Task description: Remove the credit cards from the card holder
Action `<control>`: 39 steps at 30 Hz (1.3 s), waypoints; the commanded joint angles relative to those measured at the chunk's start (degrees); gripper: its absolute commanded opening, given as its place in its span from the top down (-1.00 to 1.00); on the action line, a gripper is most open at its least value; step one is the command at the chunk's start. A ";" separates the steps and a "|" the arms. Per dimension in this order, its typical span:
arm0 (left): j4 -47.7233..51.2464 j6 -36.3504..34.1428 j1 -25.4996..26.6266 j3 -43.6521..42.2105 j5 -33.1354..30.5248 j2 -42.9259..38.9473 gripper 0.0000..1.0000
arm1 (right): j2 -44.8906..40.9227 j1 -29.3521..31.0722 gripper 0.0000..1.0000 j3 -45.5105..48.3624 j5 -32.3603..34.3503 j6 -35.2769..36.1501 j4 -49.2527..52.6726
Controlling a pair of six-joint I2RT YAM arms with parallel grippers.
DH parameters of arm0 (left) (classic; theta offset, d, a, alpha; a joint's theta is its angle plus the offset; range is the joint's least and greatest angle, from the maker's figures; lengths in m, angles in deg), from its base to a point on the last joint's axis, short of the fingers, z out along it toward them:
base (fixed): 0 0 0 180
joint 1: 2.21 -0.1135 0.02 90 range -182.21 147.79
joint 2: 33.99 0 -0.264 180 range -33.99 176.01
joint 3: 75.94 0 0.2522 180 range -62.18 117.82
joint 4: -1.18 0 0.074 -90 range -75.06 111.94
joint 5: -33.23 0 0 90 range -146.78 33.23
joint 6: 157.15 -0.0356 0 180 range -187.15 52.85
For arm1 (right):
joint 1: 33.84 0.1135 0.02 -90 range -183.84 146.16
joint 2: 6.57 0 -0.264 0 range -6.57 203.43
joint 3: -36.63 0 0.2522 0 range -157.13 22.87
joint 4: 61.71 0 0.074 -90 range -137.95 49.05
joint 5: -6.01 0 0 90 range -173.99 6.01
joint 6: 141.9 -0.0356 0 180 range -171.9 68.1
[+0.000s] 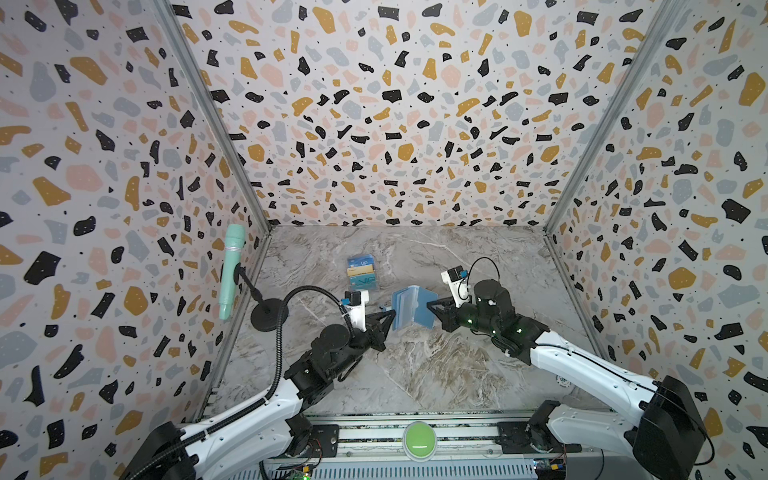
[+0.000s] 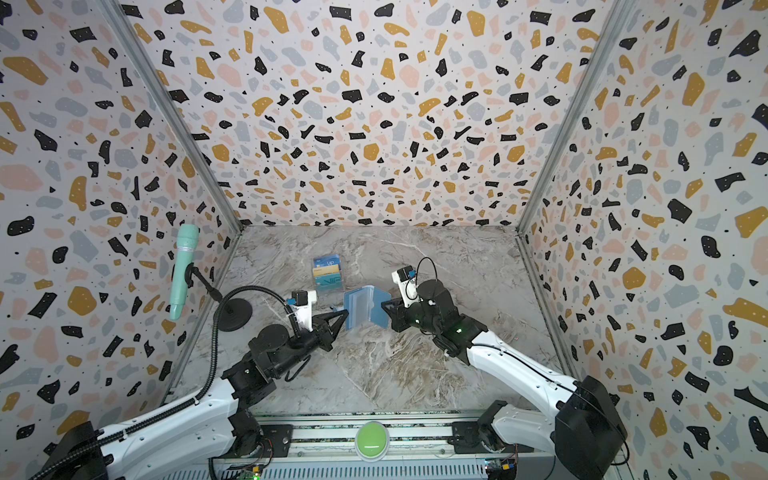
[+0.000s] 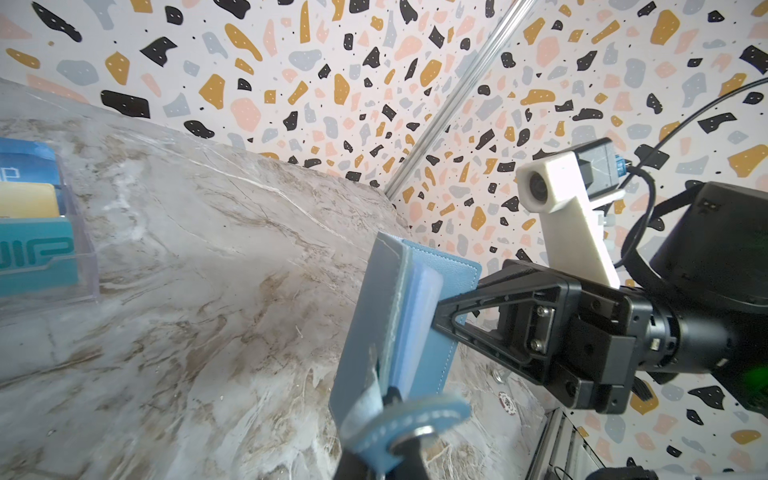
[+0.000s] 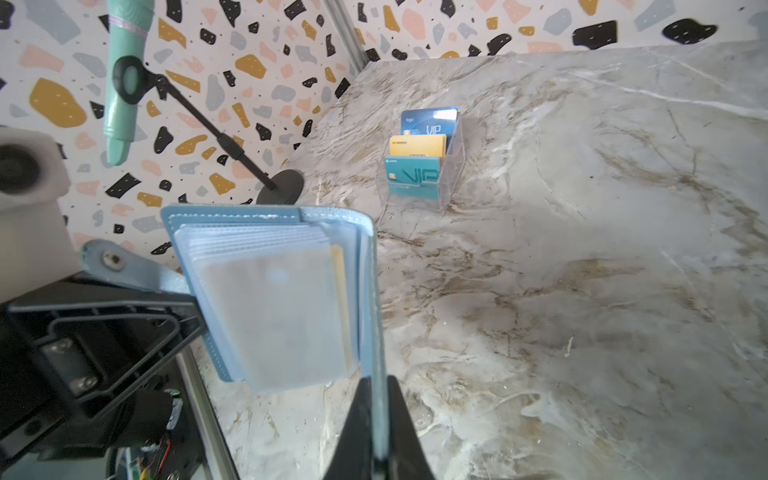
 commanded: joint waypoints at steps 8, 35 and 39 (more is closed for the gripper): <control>-3.72 -2.03 -0.36 1.59 6.26 -0.83 1.00 | -3.07 -8.59 1.00 2.13 -17.20 0.41 0.07; -11.48 -0.98 -1.38 -11.64 4.51 15.12 0.94 | 14.94 -15.02 1.00 4.73 -30.39 6.42 3.83; -14.67 -1.00 -1.43 -12.60 5.07 18.85 0.93 | 18.45 -15.03 1.00 5.53 -31.83 5.98 1.15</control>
